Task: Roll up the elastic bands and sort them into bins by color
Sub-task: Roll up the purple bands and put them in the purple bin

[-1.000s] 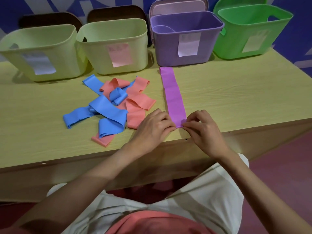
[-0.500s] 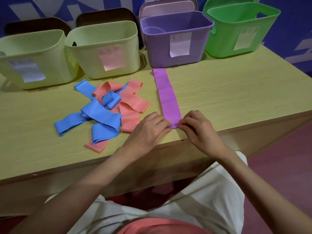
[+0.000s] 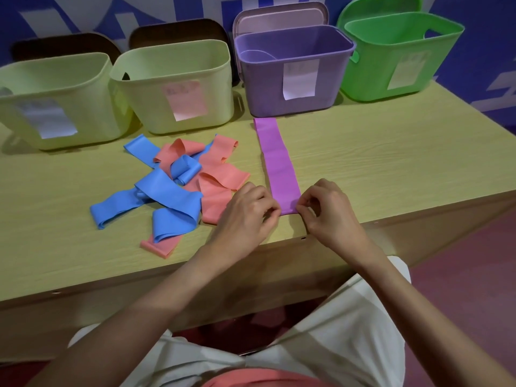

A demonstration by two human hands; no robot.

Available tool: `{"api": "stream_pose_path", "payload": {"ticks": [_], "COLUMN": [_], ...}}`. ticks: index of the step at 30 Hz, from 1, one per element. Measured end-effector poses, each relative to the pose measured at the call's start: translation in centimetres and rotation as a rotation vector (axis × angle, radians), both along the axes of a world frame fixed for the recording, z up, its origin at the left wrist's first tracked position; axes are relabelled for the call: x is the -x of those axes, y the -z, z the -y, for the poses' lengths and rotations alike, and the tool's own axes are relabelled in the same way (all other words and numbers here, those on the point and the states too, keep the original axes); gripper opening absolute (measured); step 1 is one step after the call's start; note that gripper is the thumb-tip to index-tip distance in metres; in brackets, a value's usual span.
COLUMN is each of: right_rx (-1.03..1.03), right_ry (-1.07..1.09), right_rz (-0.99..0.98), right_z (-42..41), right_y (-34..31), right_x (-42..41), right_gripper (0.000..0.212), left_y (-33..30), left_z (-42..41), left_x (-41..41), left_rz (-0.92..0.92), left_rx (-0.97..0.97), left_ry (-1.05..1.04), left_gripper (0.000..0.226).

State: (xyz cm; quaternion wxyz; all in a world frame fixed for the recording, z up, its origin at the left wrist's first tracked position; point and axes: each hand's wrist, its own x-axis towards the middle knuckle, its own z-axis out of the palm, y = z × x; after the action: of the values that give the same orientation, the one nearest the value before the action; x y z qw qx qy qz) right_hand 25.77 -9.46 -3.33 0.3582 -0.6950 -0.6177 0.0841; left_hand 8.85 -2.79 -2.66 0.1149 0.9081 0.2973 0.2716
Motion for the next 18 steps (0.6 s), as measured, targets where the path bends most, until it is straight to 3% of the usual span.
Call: {"api": "stream_pose_path", "payload": {"ticks": [7, 11, 18], "right_rx": [-0.101, -0.12, -0.116], "right_ry": [-0.102, -0.179, -0.214], "right_rz": [-0.049, 0.016, 0.057], "right_z": [0.5, 0.8, 0.5], "right_y": [0.0, 0.0, 0.6], "right_x": [-0.7, -1.5, -1.7], "right_gripper": [0.01, 0.007, 0.002], "left_y": [-0.1, 0.2, -0.1], "left_z": [-0.1, -0.1, -0.2], "left_x": [-0.3, -0.4, 0.1], "left_rz": [0.034, 0.05, -0.031], "left_rx": [0.044, 0.045, -0.08], "left_ry": [0.064, 0.062, 0.145], "left_gripper": [0.008, 0.01, 0.002]}}
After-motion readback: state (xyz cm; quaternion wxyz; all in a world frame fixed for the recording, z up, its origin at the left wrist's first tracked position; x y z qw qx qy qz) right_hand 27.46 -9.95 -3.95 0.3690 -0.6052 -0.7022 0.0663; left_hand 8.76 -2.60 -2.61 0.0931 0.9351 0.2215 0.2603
